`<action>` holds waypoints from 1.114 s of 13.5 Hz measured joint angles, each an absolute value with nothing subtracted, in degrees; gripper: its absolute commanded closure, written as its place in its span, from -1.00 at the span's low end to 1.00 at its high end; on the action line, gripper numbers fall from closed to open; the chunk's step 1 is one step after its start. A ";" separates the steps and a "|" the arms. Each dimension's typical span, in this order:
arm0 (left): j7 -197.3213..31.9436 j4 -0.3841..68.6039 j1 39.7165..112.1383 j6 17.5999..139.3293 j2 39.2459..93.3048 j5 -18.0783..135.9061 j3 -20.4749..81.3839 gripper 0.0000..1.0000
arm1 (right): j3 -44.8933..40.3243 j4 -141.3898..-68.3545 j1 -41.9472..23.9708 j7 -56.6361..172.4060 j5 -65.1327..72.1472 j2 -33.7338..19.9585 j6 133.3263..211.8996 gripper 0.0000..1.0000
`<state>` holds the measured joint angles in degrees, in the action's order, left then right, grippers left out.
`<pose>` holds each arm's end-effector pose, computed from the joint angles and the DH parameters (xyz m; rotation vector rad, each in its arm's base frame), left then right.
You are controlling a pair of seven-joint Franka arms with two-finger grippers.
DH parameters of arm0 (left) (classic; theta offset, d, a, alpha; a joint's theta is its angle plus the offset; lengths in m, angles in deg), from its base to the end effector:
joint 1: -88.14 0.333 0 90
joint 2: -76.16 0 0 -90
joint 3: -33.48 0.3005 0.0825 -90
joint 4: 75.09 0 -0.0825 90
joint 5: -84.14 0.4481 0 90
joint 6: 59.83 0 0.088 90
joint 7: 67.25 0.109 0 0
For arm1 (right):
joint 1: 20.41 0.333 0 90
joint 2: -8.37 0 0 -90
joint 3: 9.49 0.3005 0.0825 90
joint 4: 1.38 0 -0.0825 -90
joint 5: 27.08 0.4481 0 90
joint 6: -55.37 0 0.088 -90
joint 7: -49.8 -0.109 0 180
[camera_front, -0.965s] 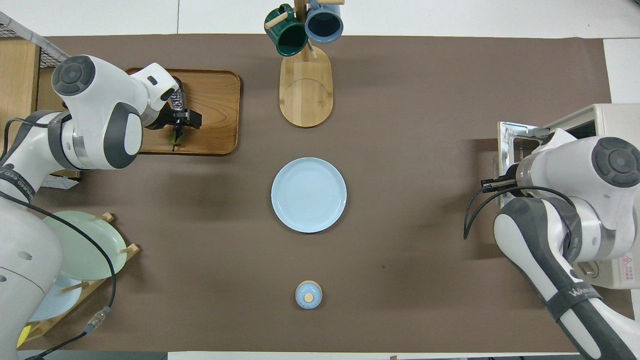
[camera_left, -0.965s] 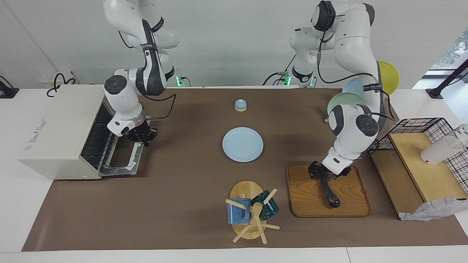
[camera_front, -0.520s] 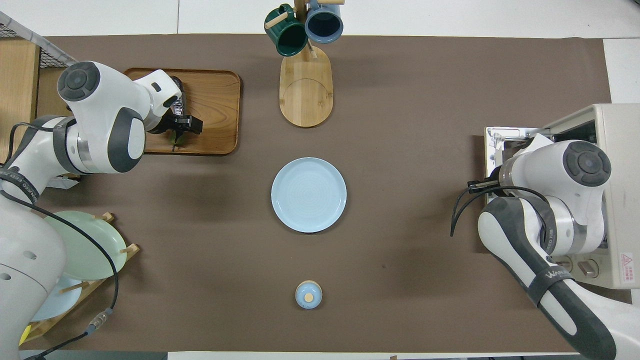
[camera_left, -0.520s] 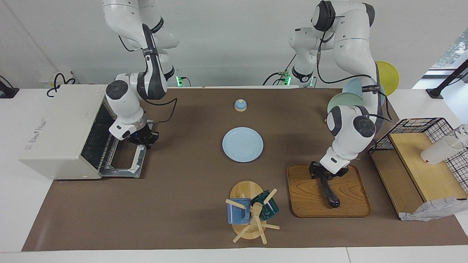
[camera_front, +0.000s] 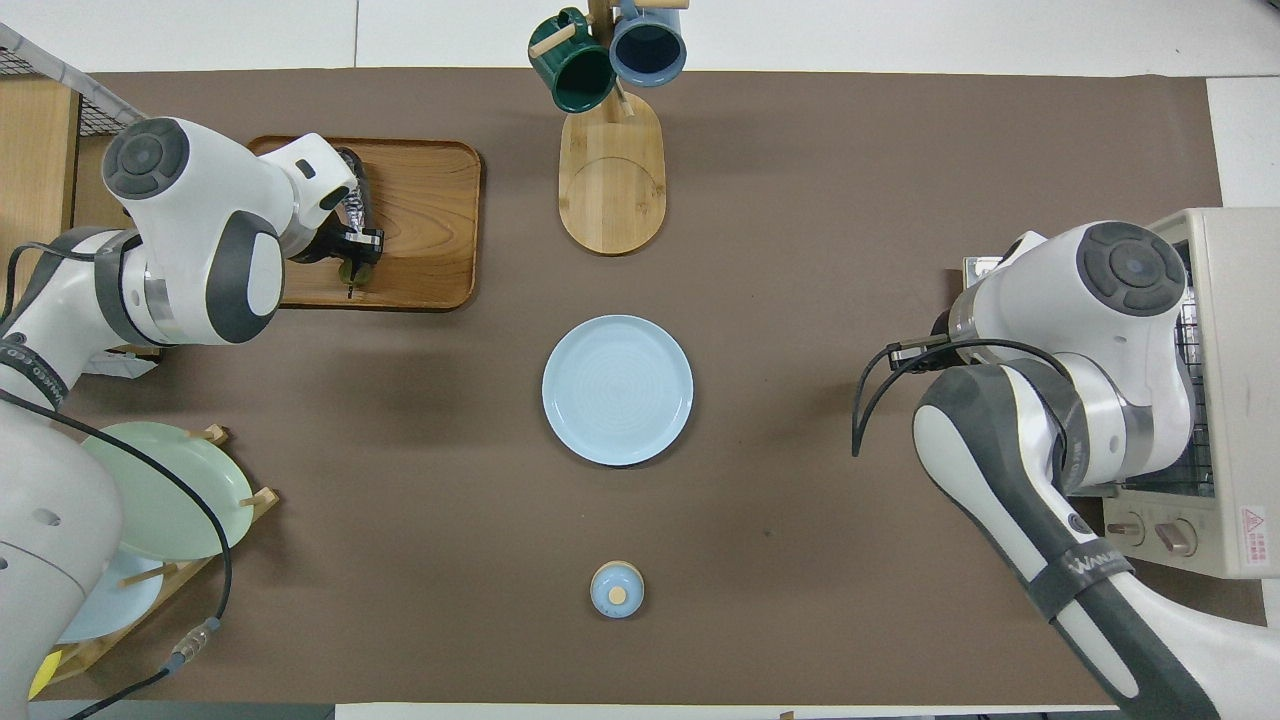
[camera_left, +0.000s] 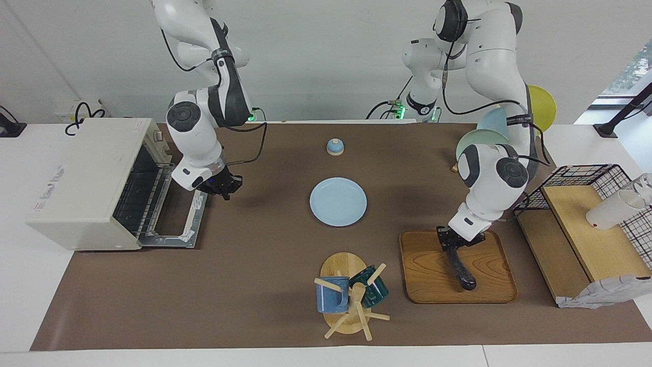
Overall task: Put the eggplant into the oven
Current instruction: 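Lift the eggplant with the left gripper and carry it over the plate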
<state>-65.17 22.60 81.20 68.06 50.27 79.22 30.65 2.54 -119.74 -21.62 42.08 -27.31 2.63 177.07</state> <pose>0.7099 -0.1224 0.2866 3.0352 -0.2294 0.1052 0.6021 0.1143 0.3296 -3.1288 -0.0871 0.0657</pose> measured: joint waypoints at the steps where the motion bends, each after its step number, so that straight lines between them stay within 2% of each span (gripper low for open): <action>1: -65.93 22.46 81.14 65.17 52.24 78.57 30.60 1.00 | 3.32 -118.69 -21.60 41.20 -27.31 2.62 176.44 1.00; 2: -66.93 22.37 80.99 61.13 54.59 78.27 30.44 1.00 | 3.80 -118.03 -21.59 40.74 -27.31 2.61 176.17 0.96; 4: -71.91 22.41 79.30 51.53 60.86 78.02 30.02 1.00 | 4.26 -117.64 -21.17 40.14 -27.31 2.48 176.06 0.60; 6: -77.79 23.13 76.32 46.95 66.15 76.44 29.73 1.00 | 4.34 -117.63 -20.23 39.66 -27.31 2.33 176.05 0.56; 7: -80.81 23.91 74.08 46.40 67.84 75.46 29.59 1.00 | 4.34 -117.63 -20.01 39.62 -27.31 2.31 176.05 0.46; 8: -83.78 24.90 71.42 46.60 68.70 75.07 29.45 1.00 | 4.35 -117.62 -20.00 39.62 -27.31 2.31 176.05 0.15; 9: -86.67 26.32 68.23 47.96 69.10 74.76 29.32 1.00 | 4.35 -117.58 -20.01 39.62 -27.31 2.31 176.05 0.03; 12: -93.81 33.16 58.61 59.62 69.10 73.92 29.08 1.00 | 4.35 -117.00 -20.01 39.62 -27.31 2.30 176.01 0.05; 15: -97.14 39.64 51.79 71.49 66.12 73.89 29.08 1.00 | 4.35 -116.74 -20.01 39.62 -27.31 2.26 175.92 0.05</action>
